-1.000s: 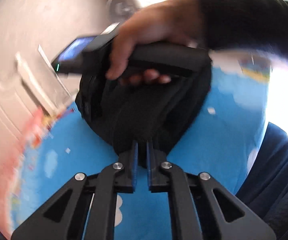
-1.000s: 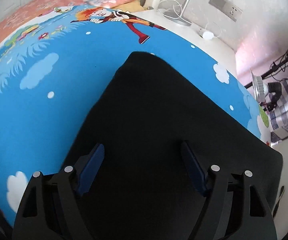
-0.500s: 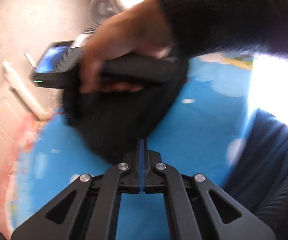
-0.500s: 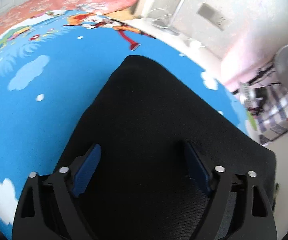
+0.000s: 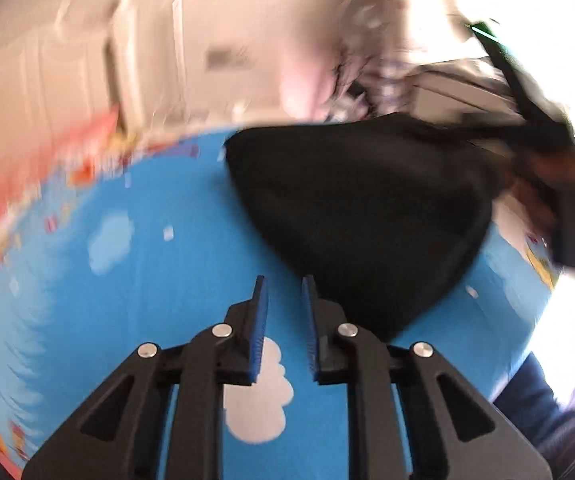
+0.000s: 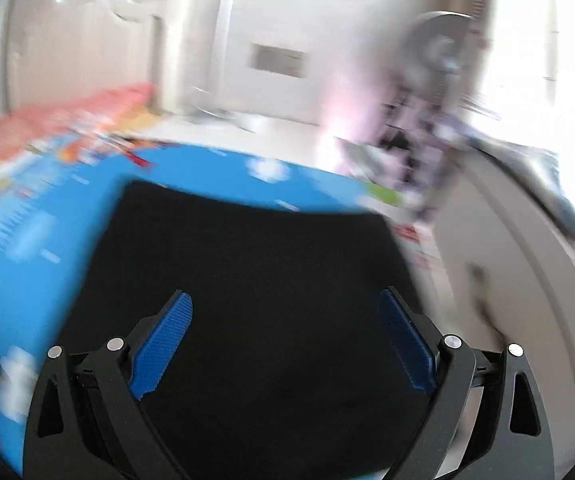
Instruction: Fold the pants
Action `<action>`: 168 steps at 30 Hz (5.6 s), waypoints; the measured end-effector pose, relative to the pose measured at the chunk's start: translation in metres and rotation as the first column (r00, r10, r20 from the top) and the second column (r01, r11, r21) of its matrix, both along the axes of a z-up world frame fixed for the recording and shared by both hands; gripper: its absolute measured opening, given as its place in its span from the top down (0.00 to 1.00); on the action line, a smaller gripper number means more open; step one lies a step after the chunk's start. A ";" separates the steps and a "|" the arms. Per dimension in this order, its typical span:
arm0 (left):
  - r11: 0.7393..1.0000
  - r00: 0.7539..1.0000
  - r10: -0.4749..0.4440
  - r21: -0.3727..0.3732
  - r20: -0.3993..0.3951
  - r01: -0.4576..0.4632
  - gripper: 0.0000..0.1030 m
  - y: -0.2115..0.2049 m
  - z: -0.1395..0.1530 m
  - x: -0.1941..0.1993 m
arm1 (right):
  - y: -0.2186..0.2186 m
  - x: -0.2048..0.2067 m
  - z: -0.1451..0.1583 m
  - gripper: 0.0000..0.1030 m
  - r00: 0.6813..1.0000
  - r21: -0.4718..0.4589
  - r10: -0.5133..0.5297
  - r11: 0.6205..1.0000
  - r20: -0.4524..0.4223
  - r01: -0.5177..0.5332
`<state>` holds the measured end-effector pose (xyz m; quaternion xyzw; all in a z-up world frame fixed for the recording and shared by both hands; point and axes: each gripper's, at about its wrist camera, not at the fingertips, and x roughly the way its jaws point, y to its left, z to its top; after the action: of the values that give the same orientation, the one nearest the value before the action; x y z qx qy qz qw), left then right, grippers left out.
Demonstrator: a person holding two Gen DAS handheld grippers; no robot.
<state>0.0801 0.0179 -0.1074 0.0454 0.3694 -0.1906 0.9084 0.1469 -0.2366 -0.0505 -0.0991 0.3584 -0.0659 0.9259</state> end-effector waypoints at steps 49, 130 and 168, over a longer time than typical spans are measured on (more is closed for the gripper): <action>0.957 0.945 -0.278 -0.134 -0.170 0.257 0.87 -0.269 0.038 0.252 | -0.073 -0.006 -0.059 0.05 0.986 0.260 -0.162 0.951 -0.049 0.169; 0.997 0.997 0.069 -0.038 -0.045 -0.070 0.02 -0.064 0.104 0.007 | -0.019 -0.111 0.043 0.04 0.984 0.219 -0.178 0.960 0.001 0.174; 0.997 0.996 0.068 -0.044 -0.058 -0.070 0.02 -0.064 0.100 0.008 | -0.023 -0.109 0.039 0.04 0.984 0.225 -0.180 0.958 -0.012 0.178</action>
<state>0.0880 -0.0457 -0.0069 0.0062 0.3919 -0.1687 0.9044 0.0378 -0.2599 -0.0119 0.0396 0.3672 -0.1088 0.9229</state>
